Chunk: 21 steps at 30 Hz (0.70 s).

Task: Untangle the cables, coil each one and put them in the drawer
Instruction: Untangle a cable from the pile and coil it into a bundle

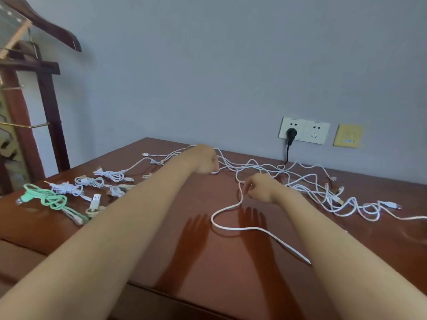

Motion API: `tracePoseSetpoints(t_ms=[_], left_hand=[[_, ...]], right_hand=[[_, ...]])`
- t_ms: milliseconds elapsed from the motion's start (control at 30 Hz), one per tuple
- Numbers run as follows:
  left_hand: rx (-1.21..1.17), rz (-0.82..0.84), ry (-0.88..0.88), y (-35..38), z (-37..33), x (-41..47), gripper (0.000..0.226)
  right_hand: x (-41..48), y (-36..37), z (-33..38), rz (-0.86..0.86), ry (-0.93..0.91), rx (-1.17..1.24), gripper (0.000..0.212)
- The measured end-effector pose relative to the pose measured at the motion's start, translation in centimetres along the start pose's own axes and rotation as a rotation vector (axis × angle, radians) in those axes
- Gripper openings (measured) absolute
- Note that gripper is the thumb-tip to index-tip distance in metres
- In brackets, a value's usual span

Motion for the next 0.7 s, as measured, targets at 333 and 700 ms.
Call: tracePoseSetpoints(t_ms=[333, 700], left_hand=[[0.159, 0.203, 0.325, 3.6, -13.0, -3.5, 0.028], [0.243, 0.514, 0.393, 9.1, -18.8, -7.1, 0.021]], right_hand=[[-9.3, -3.1, -7.7, 0.22, 0.227, -0.046, 0.039], [-15.3, -2.0, -9.2, 0.389, 0.286, 0.006, 0.045]])
Point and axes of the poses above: each hand's wrist, its own x-axis towards the middle knuckle, its own y-axis out of the palm, z = x × y, the point moved 7 cm from there along x, towards the middle knuckle, and after that the axes turned 14 degrees about -y, right-handed, at the moved point
